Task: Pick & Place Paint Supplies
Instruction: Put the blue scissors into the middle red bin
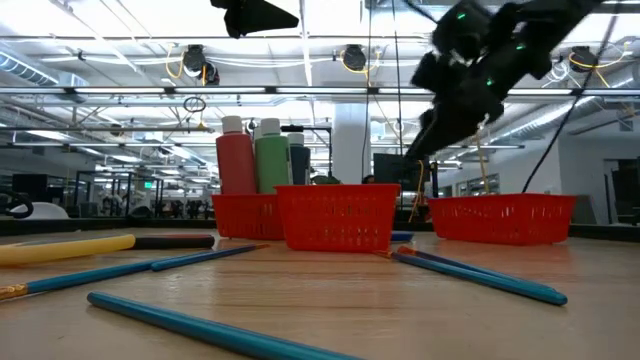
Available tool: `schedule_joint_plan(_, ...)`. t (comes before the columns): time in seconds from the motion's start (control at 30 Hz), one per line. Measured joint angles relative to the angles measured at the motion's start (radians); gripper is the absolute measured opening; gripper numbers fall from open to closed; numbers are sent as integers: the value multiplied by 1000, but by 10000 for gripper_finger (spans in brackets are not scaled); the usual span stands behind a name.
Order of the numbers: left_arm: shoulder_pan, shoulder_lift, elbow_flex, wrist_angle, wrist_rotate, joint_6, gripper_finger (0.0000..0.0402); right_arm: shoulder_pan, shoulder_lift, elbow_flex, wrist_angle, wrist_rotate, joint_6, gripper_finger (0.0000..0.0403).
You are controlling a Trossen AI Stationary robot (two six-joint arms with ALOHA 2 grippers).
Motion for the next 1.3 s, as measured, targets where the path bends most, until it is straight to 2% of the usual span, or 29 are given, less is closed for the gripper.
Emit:
schedule_joint_plan(0.17, 0, 0, 0, 0, 0, 0, 365, 40, 194, 71, -76, 0, -133, 175)
schedule_joint_plan(0.3, 0, 0, 0, 0, 0, 0, 365, 47, 292, 99, -72, 0, -180, 170)
schedule_joint_plan(0.8, 0, 0, 0, 4, 0, 0, 365, 37, 488, 156, -63, -12, -238, 152)
schedule_joint_plan(0.93, 0, 0, 0, 7, 0, 0, 365, 23, 488, 155, -83, -13, -243, 121)
schedule_joint_plan(1.2, 0, 0, 0, 21, 0, 0, 365, 0, 475, 152, -98, -16, -278, 16)
schedule_joint_plan(1.3, 0, 0, 0, 21, 0, 0, 365, 1, 475, 152, -99, -2, -333, 13)
